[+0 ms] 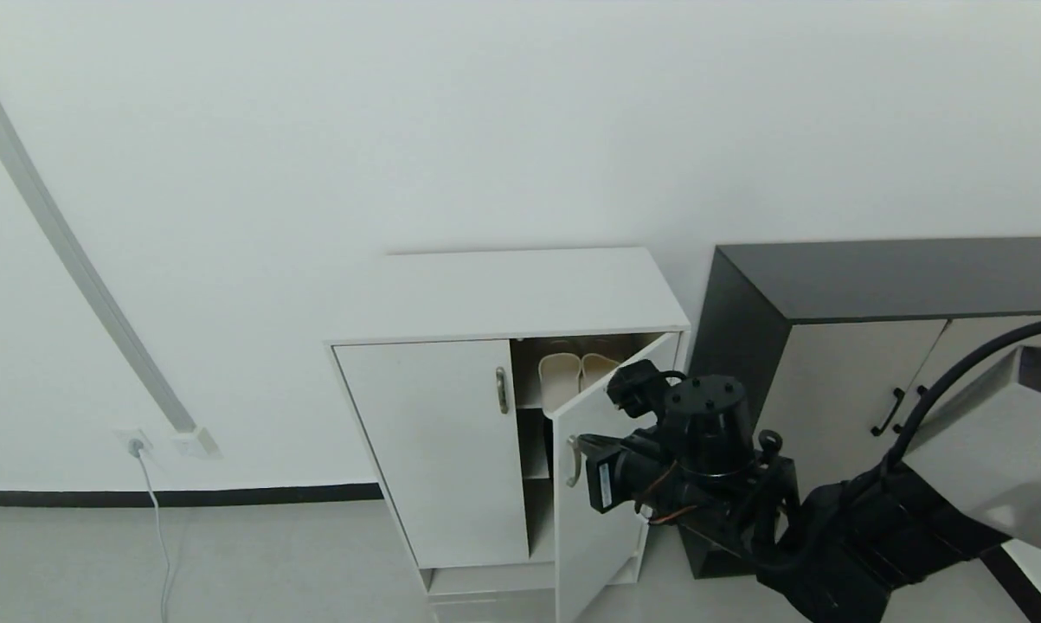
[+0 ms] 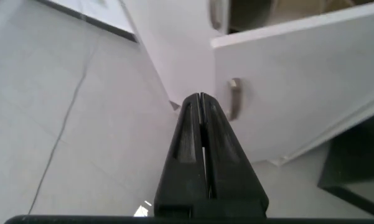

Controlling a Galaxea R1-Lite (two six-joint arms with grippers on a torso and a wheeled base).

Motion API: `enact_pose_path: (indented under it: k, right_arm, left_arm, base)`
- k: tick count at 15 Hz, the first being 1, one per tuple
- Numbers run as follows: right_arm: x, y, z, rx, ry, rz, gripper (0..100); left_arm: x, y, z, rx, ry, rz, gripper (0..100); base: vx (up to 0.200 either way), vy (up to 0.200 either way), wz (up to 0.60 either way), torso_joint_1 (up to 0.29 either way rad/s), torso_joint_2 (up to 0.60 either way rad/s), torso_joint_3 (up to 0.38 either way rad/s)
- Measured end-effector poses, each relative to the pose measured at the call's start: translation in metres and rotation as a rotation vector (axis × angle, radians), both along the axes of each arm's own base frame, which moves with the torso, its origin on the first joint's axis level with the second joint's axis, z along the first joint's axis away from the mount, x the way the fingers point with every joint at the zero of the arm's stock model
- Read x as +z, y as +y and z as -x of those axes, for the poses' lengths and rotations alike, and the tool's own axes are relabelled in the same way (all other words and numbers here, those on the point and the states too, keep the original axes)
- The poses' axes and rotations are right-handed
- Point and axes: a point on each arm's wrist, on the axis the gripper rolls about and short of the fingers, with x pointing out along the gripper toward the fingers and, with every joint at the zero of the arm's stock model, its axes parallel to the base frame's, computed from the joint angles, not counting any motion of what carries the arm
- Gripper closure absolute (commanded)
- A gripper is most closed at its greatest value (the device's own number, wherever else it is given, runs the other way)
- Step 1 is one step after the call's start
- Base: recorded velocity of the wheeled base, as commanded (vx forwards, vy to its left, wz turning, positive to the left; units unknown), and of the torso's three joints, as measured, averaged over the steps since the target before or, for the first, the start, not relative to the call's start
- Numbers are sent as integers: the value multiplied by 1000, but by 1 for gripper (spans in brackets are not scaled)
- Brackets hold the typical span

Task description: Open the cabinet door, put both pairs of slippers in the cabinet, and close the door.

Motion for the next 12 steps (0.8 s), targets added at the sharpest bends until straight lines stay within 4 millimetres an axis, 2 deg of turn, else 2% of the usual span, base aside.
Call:
enact_pose_path:
  k: [1, 7, 12]
  right_arm:
    - [-4, -5, 3, 2, 8, 7, 100]
    - [-24, -31, 31, 4, 13, 12, 100]
    - [-34, -41, 41, 5, 38, 35, 100]
  left_arm:
    - [0, 0, 0, 0, 0, -1, 100]
    - [0, 0, 0, -1, 0, -1, 100]
    - [0, 0, 0, -1, 0, 0, 100]
  base:
    - [0, 0, 0, 0, 0, 0]
    - [200, 0, 0, -1, 0, 1]
    - [0, 0, 0, 0, 0, 0]
